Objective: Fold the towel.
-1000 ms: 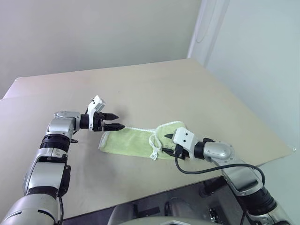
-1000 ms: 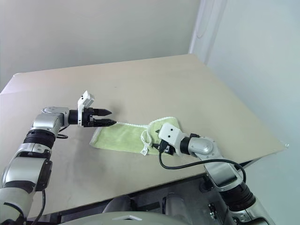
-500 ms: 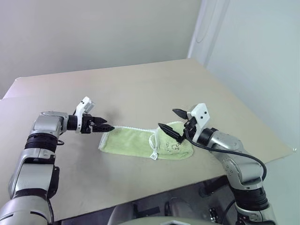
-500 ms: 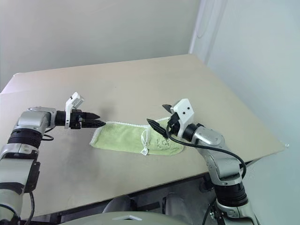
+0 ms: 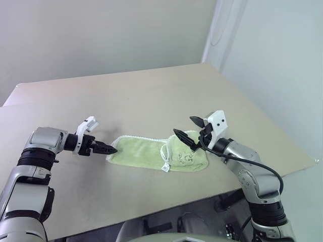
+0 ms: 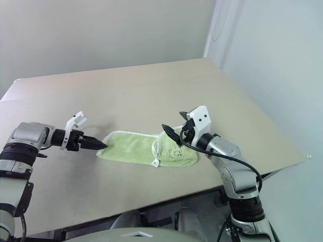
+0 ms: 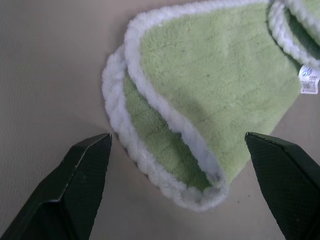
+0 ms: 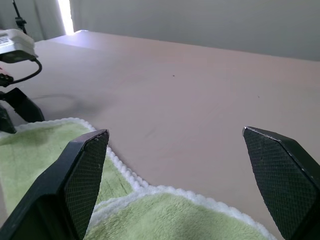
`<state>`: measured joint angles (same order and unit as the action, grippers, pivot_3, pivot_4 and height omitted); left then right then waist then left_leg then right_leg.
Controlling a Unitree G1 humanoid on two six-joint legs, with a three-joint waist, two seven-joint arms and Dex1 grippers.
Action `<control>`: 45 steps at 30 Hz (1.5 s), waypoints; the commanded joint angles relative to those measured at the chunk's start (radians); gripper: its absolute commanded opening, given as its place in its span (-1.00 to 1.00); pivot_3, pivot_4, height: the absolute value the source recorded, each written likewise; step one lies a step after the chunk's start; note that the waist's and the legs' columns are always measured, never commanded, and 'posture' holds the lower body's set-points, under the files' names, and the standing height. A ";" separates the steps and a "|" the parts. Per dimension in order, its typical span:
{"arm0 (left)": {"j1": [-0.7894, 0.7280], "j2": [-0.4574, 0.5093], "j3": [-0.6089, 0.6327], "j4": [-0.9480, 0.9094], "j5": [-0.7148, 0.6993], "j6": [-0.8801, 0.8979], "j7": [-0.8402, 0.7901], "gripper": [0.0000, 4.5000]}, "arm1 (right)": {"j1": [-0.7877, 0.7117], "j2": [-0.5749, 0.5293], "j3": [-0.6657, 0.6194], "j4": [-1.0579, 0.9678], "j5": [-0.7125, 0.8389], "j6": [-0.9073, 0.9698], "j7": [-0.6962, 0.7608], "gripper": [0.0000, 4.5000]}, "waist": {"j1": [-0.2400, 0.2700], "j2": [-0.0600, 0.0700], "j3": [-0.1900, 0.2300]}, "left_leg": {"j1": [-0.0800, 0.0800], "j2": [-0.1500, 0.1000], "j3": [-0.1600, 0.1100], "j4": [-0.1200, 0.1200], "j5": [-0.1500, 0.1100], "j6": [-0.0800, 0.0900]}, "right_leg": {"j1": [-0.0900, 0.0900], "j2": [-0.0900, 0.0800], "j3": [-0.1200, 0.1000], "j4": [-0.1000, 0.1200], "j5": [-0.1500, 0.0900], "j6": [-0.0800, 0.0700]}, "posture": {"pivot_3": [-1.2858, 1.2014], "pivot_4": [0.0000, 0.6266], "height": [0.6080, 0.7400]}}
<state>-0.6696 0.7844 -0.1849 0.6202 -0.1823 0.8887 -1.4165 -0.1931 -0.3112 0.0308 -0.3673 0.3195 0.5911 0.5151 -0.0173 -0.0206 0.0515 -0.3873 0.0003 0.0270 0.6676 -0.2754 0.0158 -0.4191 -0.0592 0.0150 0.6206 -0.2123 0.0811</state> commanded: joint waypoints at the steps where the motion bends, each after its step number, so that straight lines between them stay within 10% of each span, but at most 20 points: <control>1: 0.009 -0.016 -0.030 -0.018 0.005 0.042 0.019 1.00 | -0.018 -0.013 -0.017 -0.001 -0.008 -0.025 -0.015 0.99 | 0.000 0.001 0.000 | 0.000 0.000 0.000 0.000 0.000 0.000 | 0.000 0.000 0.000 0.000 0.000 0.000 | 0.03 -1.00 1.00; 12: 0.034 -0.040 -0.054 -0.112 -0.055 0.174 0.001 0.92 | -0.012 -0.036 -0.030 0.007 -0.018 -0.028 -0.043 1.00 | 0.001 0.002 -0.001 | 0.001 -0.002 0.000 0.000 0.000 0.000 | 0.001 -0.002 0.000 0.000 0.000 0.001 | 0.03 -1.00 1.00; 25: -0.014 -0.054 -0.019 -0.073 -0.078 0.142 0.018 -0.98 | -0.001 -0.055 -0.037 0.021 -0.035 -0.033 -0.065 1.00 | -0.001 0.002 -0.001 | -0.001 -0.001 0.000 0.000 0.000 0.000 | 0.000 -0.002 0.001 -0.001 0.000 0.001 | 0.03 -1.00 1.00; 45: -0.241 0.066 -0.006 0.341 0.050 -0.172 0.005 -0.98 | 0.116 -0.125 -0.146 -0.130 0.211 0.112 0.039 1.00 | 0.000 0.001 -0.001 | -0.003 -0.001 0.000 0.000 0.000 0.000 | -0.003 0.000 0.000 0.000 0.000 0.001 | 0.03 -1.00 1.00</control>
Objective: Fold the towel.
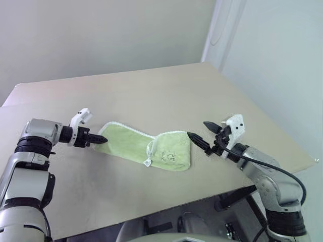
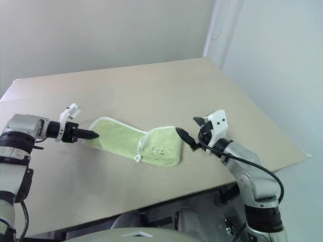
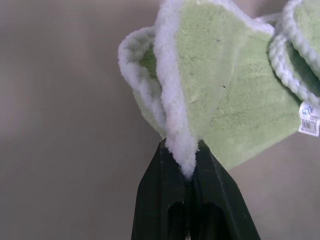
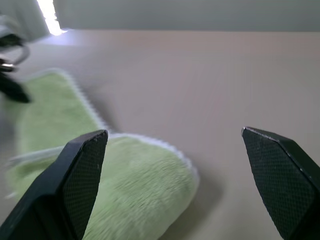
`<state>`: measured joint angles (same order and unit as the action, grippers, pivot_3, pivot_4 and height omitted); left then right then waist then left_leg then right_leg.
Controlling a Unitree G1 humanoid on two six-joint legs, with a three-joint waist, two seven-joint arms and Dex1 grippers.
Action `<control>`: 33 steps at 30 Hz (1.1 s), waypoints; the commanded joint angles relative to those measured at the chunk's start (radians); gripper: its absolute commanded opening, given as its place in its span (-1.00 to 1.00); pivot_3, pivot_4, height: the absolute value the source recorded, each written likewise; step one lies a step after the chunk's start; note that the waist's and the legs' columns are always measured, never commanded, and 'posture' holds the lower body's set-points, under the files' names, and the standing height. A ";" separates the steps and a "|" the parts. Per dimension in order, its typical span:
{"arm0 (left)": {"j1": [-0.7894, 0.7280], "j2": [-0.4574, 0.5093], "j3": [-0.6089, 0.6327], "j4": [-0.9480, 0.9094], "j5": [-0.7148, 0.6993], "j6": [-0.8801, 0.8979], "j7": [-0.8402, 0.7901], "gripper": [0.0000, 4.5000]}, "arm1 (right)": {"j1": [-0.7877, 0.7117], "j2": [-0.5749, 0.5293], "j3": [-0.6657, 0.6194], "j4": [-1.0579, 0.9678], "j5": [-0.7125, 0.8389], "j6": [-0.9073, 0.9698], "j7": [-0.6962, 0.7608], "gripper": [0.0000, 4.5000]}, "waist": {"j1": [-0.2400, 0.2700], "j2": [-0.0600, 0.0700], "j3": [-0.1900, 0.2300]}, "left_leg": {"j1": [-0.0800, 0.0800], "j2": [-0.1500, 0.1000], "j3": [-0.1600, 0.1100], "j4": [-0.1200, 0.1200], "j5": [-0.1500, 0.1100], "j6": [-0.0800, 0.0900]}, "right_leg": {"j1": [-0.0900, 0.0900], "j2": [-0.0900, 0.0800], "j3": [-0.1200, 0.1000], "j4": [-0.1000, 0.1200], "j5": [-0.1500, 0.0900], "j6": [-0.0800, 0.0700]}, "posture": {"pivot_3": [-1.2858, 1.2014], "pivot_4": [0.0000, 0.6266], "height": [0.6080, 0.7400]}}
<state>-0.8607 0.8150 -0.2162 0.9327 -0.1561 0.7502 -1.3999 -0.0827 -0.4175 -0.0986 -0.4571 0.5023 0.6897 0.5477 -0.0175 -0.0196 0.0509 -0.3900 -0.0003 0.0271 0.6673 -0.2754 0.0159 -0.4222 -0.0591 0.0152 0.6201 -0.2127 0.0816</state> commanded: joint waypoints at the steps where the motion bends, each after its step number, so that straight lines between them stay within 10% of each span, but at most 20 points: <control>1: -0.059 0.042 0.024 0.041 0.031 -0.040 -0.020 -0.98 | 0.016 -0.025 -0.016 -0.042 0.035 0.021 0.009 1.00 | 0.000 0.000 0.000 | 0.000 0.000 0.000 0.000 0.000 0.000 | 0.000 0.000 0.000 0.000 0.000 0.000 | 0.03 -1.00 1.00; 33: -0.104 -0.237 -0.132 -0.445 -0.236 0.381 -0.180 -0.98 | 0.090 -0.062 0.011 -0.049 0.031 0.030 -0.057 1.00 | 0.002 -0.001 0.000 | 0.000 -0.001 0.000 0.000 0.000 0.000 | 0.000 0.002 0.002 0.000 -0.001 0.001 | 0.03 -1.00 1.00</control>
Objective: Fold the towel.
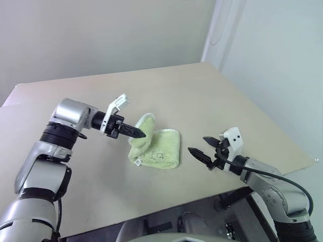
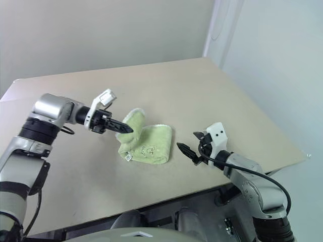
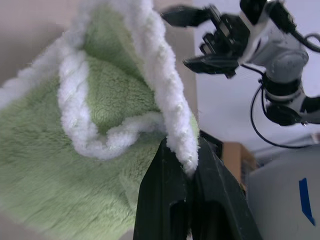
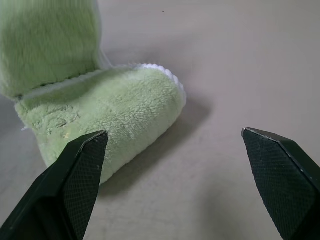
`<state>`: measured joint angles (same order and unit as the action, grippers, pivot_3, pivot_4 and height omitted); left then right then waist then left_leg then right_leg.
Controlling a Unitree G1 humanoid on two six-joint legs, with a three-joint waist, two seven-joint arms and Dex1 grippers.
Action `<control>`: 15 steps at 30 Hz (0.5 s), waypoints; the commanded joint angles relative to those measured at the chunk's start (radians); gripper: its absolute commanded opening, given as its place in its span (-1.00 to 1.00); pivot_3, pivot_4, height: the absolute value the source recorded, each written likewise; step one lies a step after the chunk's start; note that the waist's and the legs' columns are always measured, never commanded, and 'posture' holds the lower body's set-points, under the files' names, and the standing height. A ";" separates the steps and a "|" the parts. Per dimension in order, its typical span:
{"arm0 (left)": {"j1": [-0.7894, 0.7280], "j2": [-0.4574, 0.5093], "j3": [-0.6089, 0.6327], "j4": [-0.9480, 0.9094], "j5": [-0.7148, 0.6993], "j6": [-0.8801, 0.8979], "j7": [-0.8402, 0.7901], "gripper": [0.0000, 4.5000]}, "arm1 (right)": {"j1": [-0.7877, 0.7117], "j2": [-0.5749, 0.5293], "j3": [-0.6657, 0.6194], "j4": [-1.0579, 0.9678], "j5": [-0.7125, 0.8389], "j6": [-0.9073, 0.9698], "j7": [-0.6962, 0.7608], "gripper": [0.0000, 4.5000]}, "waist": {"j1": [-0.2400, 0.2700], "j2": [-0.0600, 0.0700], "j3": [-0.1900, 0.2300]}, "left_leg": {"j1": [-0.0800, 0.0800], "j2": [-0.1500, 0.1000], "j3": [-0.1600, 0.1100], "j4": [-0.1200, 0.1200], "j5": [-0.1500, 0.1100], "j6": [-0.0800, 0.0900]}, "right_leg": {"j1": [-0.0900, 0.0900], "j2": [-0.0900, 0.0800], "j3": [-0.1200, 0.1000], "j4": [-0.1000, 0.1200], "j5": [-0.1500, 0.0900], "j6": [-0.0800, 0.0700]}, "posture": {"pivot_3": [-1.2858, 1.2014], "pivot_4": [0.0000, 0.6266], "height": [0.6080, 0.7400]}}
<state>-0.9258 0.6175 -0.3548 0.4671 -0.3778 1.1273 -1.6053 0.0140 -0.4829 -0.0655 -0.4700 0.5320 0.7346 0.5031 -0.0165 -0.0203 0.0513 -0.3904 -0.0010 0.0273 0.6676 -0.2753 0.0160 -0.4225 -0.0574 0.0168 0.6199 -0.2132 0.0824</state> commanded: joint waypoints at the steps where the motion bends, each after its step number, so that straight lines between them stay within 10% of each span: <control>1: -0.049 -0.065 0.012 0.033 -0.021 0.017 0.038 -0.98 | -0.005 0.004 -0.023 -0.036 0.000 -0.016 -0.018 1.00 | 0.002 0.000 0.000 | 0.000 0.000 0.000 0.000 0.000 0.000 | 0.000 0.000 0.000 0.000 0.000 0.000 | 0.03 -1.00 1.00; 15: -0.024 -0.156 0.001 0.096 -0.010 -0.065 0.087 -0.89 | 0.033 -0.003 -0.027 -0.045 -0.025 -0.028 -0.056 1.00 | 0.001 0.000 0.000 | 0.000 0.000 0.000 0.000 0.000 0.000 | 0.000 0.001 0.002 0.000 0.000 0.000 | 0.03 -1.00 1.00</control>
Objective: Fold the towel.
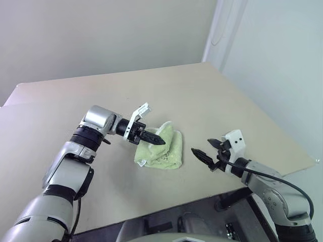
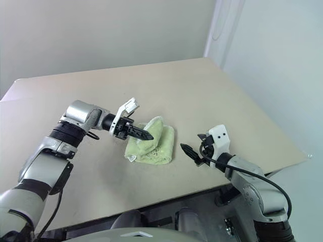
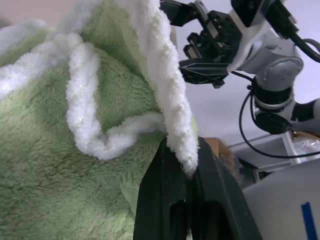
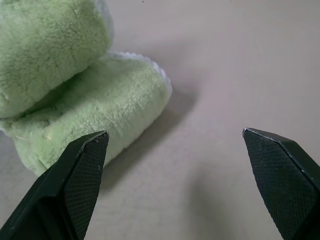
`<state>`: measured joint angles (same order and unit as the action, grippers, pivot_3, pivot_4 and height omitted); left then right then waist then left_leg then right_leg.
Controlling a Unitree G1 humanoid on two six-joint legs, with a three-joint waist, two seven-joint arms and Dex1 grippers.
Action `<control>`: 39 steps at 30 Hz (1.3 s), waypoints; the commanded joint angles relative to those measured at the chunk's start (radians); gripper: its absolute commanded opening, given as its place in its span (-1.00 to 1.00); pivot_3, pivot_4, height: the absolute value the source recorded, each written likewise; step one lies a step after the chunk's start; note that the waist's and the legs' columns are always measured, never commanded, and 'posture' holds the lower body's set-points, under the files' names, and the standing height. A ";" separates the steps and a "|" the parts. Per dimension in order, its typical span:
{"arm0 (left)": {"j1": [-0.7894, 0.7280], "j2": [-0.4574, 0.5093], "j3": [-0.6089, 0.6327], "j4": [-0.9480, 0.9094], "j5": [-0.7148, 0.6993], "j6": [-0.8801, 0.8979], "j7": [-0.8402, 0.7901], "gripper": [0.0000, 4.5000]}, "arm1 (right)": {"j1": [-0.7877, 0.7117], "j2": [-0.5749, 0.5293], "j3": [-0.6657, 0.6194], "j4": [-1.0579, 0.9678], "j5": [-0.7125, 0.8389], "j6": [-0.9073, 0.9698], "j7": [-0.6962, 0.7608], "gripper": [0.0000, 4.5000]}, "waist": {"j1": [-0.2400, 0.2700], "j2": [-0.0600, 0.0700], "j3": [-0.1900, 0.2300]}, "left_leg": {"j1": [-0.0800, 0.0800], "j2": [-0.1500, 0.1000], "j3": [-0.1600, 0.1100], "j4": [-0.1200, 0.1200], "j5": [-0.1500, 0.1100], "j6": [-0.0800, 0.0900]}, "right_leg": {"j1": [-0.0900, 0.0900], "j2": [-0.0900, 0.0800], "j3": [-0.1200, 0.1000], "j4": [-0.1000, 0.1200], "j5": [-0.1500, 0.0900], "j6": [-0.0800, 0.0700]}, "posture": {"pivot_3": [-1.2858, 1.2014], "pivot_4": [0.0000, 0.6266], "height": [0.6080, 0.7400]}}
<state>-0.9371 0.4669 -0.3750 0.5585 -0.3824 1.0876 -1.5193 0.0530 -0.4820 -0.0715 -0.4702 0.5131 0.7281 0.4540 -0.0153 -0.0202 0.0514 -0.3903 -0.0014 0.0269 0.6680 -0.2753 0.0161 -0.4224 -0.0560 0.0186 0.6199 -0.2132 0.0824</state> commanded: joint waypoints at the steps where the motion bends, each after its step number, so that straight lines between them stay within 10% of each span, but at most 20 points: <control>1: -0.012 -0.008 0.024 0.005 -0.009 -0.031 -0.001 -0.77 | -0.006 -0.004 -0.022 -0.044 -0.008 -0.023 -0.008 1.00 | 0.000 0.000 0.000 | 0.000 0.000 0.000 0.000 0.000 0.000 | 0.000 0.000 0.000 0.000 0.000 0.000 | 0.03 -1.00 1.00; 9: 0.002 -0.018 0.021 -0.028 -0.038 -0.012 -0.027 0.38 | -0.024 -0.003 -0.018 -0.028 -0.014 -0.025 -0.007 1.00 | -0.002 0.000 0.000 | 0.000 0.000 0.000 0.000 0.000 0.000 | 0.000 0.000 0.000 0.000 0.000 0.000 | 0.03 -1.00 1.00; 24: -0.029 0.092 0.107 0.087 0.001 -0.123 0.015 0.38 | -0.215 0.064 -0.186 -0.053 0.198 0.030 -0.058 1.00 | -0.008 0.001 0.000 | 0.001 0.001 0.000 -0.001 0.000 0.000 | 0.000 0.001 0.001 0.000 0.000 -0.001 | 0.03 -1.00 1.00; 39: 0.161 0.024 0.105 0.088 0.162 -0.683 0.134 0.38 | -0.352 0.136 0.201 0.124 0.100 0.044 0.033 1.00 | -0.003 0.001 0.000 | -0.001 0.003 0.001 0.000 0.000 0.000 | -0.001 0.004 0.005 -0.001 0.001 -0.003 | 0.03 -1.00 1.00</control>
<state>-0.7790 0.4867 -0.2821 0.6531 -0.2359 0.4494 -1.3823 -0.2798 -0.3527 0.1104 -0.3584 0.6353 0.7940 0.4760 -0.0181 -0.0191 0.0511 -0.3912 0.0009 0.0276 0.6678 -0.2753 0.0160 -0.4230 -0.0514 0.0241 0.6192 -0.2120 0.0792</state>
